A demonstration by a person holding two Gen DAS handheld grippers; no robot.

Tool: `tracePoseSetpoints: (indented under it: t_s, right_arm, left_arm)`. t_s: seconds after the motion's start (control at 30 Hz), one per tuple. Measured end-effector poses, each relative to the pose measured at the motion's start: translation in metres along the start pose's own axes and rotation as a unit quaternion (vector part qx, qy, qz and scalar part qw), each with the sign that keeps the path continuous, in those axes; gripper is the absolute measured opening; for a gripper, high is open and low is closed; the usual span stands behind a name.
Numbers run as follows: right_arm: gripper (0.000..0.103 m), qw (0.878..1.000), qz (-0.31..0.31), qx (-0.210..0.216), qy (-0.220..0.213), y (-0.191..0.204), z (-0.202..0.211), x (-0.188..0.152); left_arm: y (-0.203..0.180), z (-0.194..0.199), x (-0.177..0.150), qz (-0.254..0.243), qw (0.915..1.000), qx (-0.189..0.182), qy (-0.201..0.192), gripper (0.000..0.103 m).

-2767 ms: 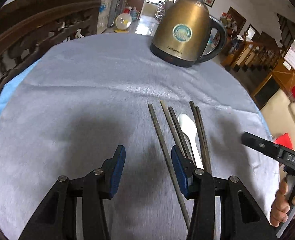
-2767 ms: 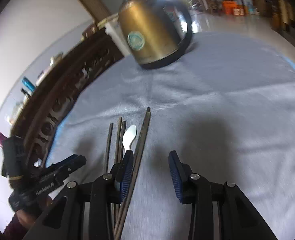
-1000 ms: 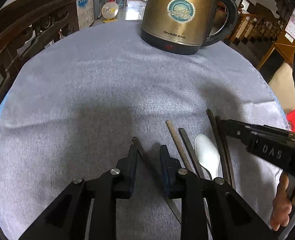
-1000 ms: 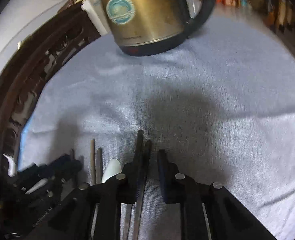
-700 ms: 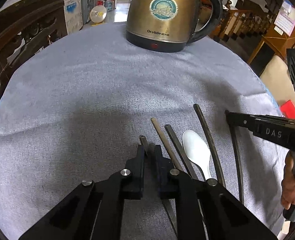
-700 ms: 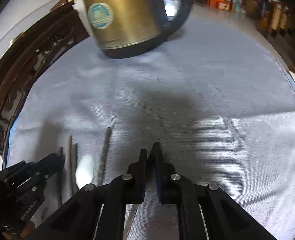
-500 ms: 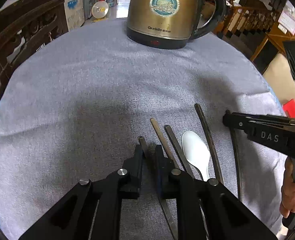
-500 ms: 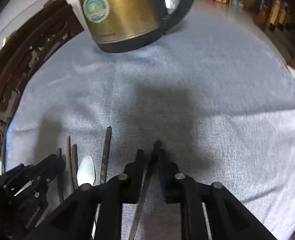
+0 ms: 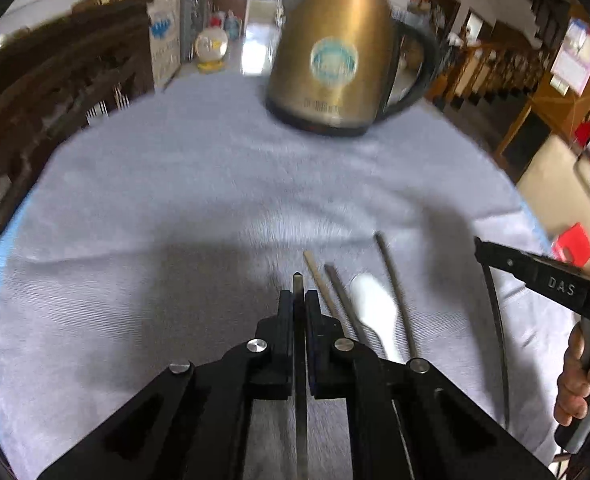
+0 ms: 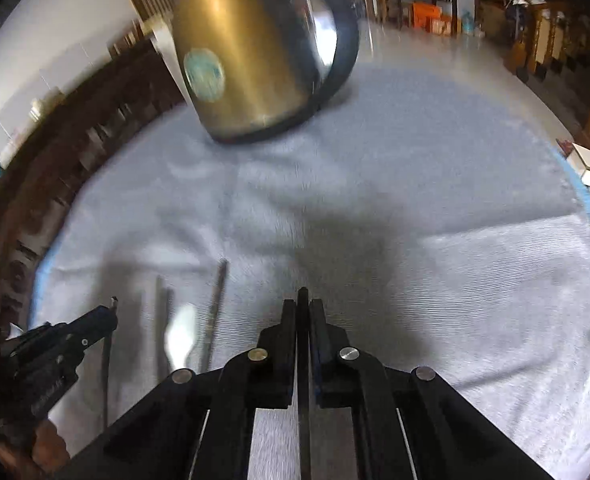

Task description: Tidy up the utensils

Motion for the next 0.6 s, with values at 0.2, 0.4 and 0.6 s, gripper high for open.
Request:
tracePoseSetpoints:
  t_s: [0.2, 0.4, 0.6]
  right_arm:
    - [0.007, 0.993, -0.002, 0.031, -0.113, -0.003, 0.098, -0.005]
    - [0.007, 0.975, 0.004, 0.049, -0.216, 0.011, 0.200, -0.031]
    - [0.007, 0.953, 0.013, 0.062, -0.296, 0.037, 0.279, -0.067]
  left_arm:
    - [0.002, 0.091, 0.012, 0.002, 0.9951, 0.006, -0.099, 0.005]
    - [0.004, 0.182, -0.002, 0.019, 0.9835, -0.002, -0.180, 0.005]
    - [0.001, 0.255, -0.029, 0.037, 0.9704, -0.010, -0.238, 0.005]
Point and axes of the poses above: each gripper's, at about its wrist camera, not at the fingertips, and z roughly against the way its jaws point, y to its left, x to its top, the point moved 9 cm from there along -z, roughly the way its jaws point, and after that the axes turned 8 degrees about x, right-handed, at the moved point
